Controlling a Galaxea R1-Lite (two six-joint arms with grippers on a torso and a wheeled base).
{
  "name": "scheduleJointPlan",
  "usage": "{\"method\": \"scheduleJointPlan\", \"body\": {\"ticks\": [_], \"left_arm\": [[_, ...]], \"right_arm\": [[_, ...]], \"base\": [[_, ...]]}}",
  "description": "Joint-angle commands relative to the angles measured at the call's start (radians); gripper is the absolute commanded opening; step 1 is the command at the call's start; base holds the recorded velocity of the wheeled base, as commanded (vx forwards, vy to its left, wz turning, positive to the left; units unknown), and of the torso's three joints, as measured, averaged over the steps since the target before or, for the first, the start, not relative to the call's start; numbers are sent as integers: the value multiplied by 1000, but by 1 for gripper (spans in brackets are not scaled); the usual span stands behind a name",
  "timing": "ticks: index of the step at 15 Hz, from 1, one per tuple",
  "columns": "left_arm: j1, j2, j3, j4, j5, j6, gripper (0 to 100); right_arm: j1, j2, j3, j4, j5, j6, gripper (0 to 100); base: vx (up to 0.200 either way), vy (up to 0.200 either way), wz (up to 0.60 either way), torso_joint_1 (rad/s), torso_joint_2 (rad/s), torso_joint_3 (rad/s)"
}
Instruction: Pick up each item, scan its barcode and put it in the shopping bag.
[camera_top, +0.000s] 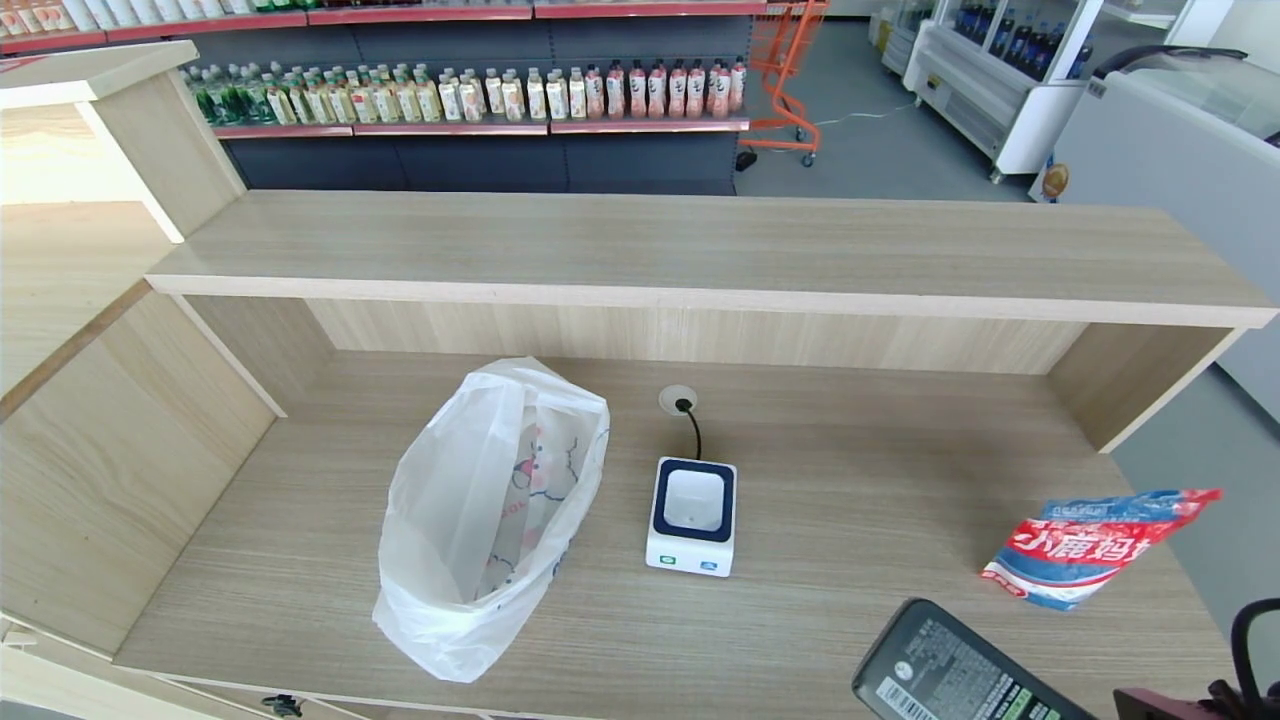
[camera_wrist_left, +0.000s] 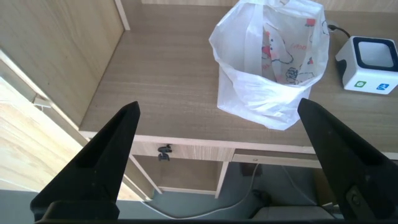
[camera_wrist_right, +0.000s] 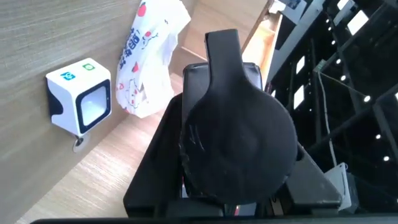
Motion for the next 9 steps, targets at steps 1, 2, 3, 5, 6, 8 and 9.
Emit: {"method": "scheduleJointPlan", "body": {"ticks": [1,2,3,5,6,8,9], "left_arm": [[0,2,0,0,0,0,100],[0,2,0,0,0,0,100],[0,0,0,0,0,0,100],[0,2,0,0,2,0,100],[0,2,0,0,2,0,100],[0,2,0,0,0,0,100],[0,2,0,0,0,0,100]], "right_arm": [[0,-19,0,-1,0,0,0],[0,-19,0,-1,2,0,0],[2,-19,0,-1,2,0,0],[4,-15,0,-1,20,0,0],[4,-15,0,-1,20,0,0],[46,17,1,-1,25,-3,0],[66,17,1,-1,26,-3,0]], "base": [[0,0,0,0,0,0],[0,0,0,0,0,0],[0,0,0,0,0,0],[0,0,0,0,0,0],[0,0,0,0,0,0],[0,0,0,0,0,0],[0,0,0,0,0,0]]}}
